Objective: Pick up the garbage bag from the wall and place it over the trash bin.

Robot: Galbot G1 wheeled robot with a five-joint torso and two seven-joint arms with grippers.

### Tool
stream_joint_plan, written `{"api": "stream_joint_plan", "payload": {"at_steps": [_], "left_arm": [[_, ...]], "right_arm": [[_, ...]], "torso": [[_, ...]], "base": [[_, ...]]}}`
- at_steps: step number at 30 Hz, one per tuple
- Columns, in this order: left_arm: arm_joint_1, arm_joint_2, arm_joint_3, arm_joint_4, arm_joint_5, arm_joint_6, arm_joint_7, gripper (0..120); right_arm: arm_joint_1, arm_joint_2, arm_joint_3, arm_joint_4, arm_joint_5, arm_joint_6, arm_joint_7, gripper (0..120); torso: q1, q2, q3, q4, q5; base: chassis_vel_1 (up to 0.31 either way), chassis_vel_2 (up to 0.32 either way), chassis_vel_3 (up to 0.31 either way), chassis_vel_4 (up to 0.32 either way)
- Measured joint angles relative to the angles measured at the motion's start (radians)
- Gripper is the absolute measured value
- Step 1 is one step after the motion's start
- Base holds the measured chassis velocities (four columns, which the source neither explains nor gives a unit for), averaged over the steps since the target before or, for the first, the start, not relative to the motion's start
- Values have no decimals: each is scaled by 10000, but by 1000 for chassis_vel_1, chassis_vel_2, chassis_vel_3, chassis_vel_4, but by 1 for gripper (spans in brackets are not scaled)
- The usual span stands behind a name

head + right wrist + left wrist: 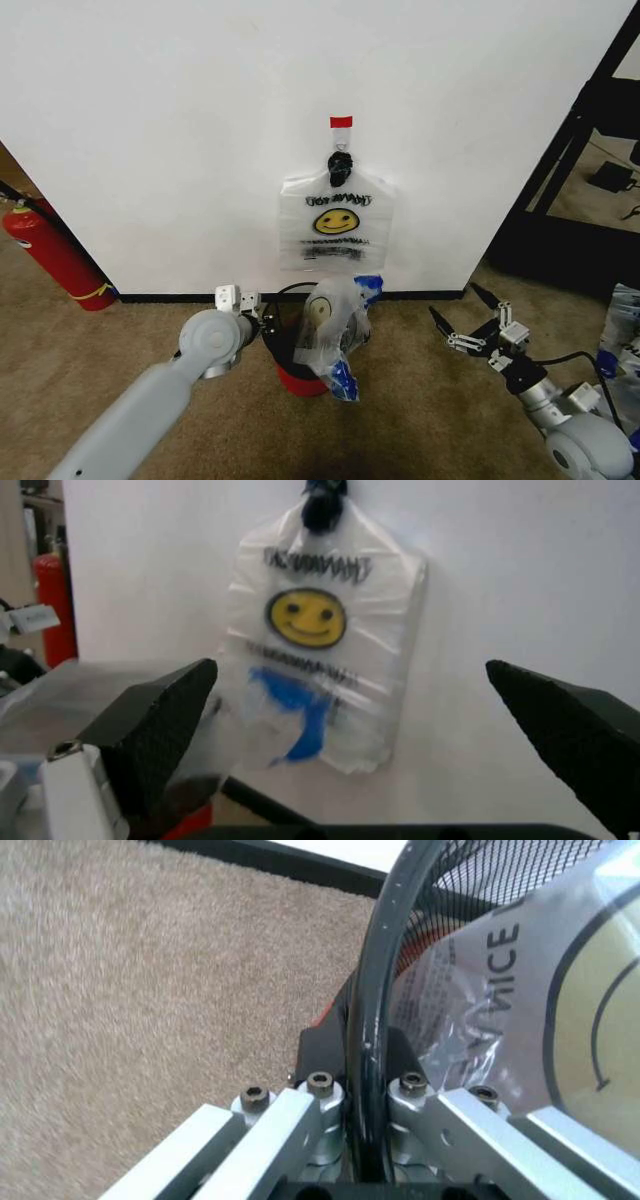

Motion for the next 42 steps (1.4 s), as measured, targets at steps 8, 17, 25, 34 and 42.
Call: {"api": "stream_joint_plan", "payload": {"at_steps": [8,17,25,34,42], "left_arm": [[1283,-364,122,-405,952,-820,-110,0],[2425,-790,200,-581,1822,-1045,-227,0],[2837,-1336,170,-759,2622,-784,-194,8],[3648,-1051,-46,-1466,4317,-771,232,38],[4248,-58,-375,-2625,7020,-1480,1509,65]], "right_arm": [[-109,274,-12,21,-295,-107,-155,100],[-238,406,59,-2,-418,-36,-162,100],[-551,431,233,130,-517,138,-221,100],[-580,460,209,157,-617,207,-280,100],[-294,501,-24,26,-747,127,-340,100]], "torso": [[0,0,0,2,-2],[0,0,-1,4,1],[0,0,0,3,-5],[0,0,1,4,-3],[0,-1,1,7,-4]], "base": [[0,0,0,0],[0,0,0,0],[0,0,0,0],[0,0,0,0],[0,0,0,0]]}}
